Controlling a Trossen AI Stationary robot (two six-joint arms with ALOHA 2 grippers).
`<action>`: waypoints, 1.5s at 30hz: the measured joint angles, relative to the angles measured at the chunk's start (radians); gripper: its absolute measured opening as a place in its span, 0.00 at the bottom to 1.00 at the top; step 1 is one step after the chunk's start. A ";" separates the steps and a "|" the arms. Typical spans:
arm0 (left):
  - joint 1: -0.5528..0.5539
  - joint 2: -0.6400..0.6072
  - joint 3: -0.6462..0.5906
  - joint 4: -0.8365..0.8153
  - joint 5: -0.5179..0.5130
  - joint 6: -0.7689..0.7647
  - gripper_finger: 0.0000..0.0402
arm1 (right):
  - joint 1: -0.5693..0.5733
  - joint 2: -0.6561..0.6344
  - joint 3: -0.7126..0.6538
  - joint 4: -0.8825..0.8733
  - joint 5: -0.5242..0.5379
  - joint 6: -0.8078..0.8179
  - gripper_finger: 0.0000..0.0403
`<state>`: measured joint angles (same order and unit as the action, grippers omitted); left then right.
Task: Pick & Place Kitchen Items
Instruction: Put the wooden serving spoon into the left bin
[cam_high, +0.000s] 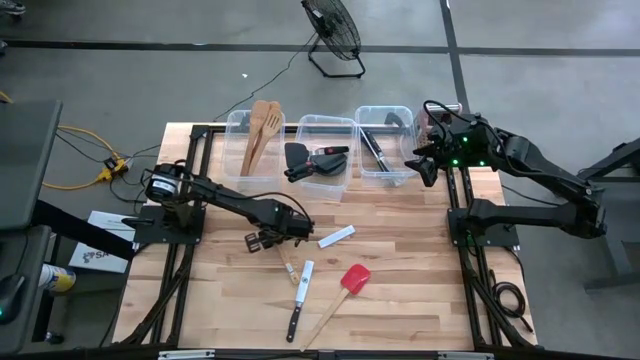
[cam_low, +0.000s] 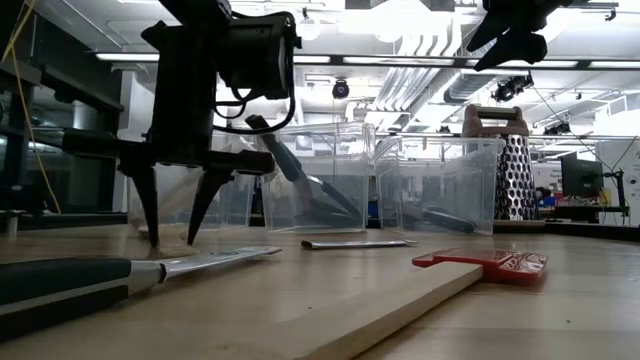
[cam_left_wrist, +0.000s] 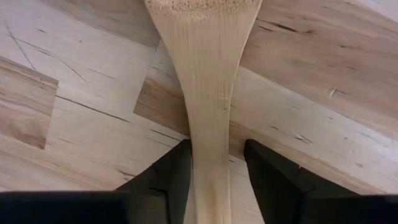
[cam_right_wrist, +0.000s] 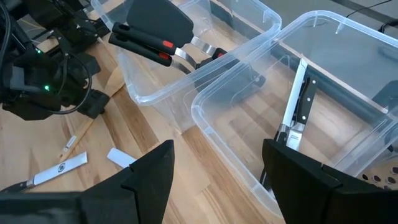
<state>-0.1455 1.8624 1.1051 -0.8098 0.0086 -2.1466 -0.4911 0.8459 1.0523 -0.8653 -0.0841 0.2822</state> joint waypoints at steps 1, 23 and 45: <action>0.000 0.001 0.000 -0.003 0.001 -0.001 0.35 | 0.000 0.000 0.000 0.000 0.000 0.000 0.58; -0.011 0.003 -0.002 -0.018 -0.001 0.063 0.16 | 0.000 0.000 0.000 0.000 0.000 -0.018 0.58; -0.015 -0.082 0.040 -0.052 0.001 0.171 0.16 | 0.000 0.000 0.000 0.000 0.000 -0.025 0.58</action>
<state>-0.1604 1.7808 1.1451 -0.8616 0.0097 -1.9757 -0.4909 0.8459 1.0523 -0.8650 -0.0845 0.2569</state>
